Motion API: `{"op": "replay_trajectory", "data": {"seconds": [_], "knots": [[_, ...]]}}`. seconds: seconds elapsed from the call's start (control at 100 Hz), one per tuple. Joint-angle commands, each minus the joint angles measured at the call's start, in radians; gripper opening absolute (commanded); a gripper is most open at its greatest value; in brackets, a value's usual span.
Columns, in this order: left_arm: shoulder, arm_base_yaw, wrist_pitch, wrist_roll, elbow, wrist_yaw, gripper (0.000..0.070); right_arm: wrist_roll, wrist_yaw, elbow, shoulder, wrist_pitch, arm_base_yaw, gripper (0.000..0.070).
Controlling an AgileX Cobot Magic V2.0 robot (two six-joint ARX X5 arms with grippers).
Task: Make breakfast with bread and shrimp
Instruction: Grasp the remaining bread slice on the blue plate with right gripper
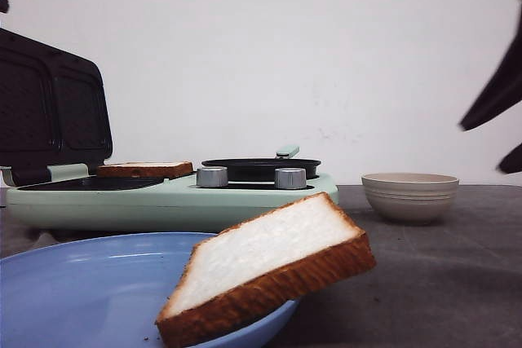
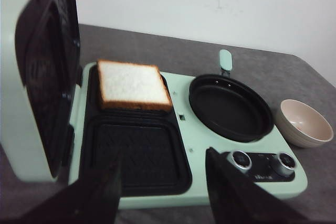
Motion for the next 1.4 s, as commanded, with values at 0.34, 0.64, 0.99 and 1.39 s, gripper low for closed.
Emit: {"op": "replay_trajectory", "data": {"seconds": [0.34,0.64,0.99,1.39], "knots": [[-0.133,0.0,-0.226,0.083,0.005,-0.008,0.0232,0.108,0.047,0.002,0.393,0.251,0.294,0.0309],[-0.182,0.0,-0.273,0.106,0.005,-0.03,0.0232,0.18,0.047,0.002,0.474,0.397,0.369,0.0309],[-0.182,0.0,-0.28,0.116,0.005,-0.03,0.0232,0.202,-0.006,0.003,0.474,0.414,0.374,0.0309],[-0.182,0.0,-0.28,0.116,0.005,-0.03,0.0232,0.208,-0.031,0.003,0.475,0.421,0.436,0.0309]]}}
